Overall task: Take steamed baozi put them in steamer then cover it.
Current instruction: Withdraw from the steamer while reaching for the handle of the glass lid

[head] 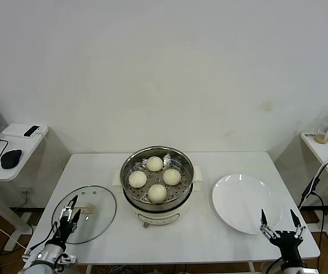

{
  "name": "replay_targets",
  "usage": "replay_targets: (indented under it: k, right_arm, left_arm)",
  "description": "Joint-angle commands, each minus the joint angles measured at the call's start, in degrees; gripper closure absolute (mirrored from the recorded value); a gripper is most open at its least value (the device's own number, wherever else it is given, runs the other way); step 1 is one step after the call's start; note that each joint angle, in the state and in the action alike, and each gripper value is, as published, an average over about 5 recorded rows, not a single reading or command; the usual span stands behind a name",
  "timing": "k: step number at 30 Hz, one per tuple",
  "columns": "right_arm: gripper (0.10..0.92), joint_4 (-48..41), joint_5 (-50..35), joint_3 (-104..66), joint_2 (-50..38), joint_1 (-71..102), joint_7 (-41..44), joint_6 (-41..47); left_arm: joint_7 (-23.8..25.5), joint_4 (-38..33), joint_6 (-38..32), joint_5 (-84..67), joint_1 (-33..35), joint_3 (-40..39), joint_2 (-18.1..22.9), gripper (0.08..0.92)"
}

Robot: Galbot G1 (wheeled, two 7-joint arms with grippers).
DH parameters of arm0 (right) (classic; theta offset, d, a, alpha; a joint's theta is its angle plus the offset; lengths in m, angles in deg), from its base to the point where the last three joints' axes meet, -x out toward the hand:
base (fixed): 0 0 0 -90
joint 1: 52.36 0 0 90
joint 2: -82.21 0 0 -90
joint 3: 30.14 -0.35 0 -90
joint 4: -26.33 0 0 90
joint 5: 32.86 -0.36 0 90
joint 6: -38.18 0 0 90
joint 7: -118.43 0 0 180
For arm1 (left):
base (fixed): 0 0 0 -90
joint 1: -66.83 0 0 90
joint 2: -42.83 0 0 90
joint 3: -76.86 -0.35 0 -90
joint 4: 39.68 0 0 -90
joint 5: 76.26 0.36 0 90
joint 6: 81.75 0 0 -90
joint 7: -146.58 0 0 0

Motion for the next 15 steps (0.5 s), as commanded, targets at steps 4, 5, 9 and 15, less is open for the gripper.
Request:
replay_targets:
  k: [4, 5, 9, 15]
  right_arm:
    - [0.203, 0.47, 1.55, 0.36, 1.29, 1.39, -0.38, -0.88]
    - [0.203, 0.4, 1.66, 0.44, 1.35, 1.45, -0.39, -0.97]
    - [0.203, 0.28, 1.89, 0.67, 1.48, 1.56, -0.42, -1.14]
    - [0.203, 0.25, 1.96, 0.85, 1.38, 1.49, -0.38, -1.31]
  left_arm:
    - [0.43, 7.89, 0.4, 1.13, -8.51, -1.93, 0.2, 0.177]
    - [0.42, 8.24, 0.42, 1.1, -8.86, -2.05, 0.28, 0.177]
    - [0.62, 9.42, 0.64, 0.67, -9.95, -2.5, 0.61, 0.177]
    - [0.4, 11.5, 0.76, 0.49, -10.76, -2.61, 1.16, 0.193]
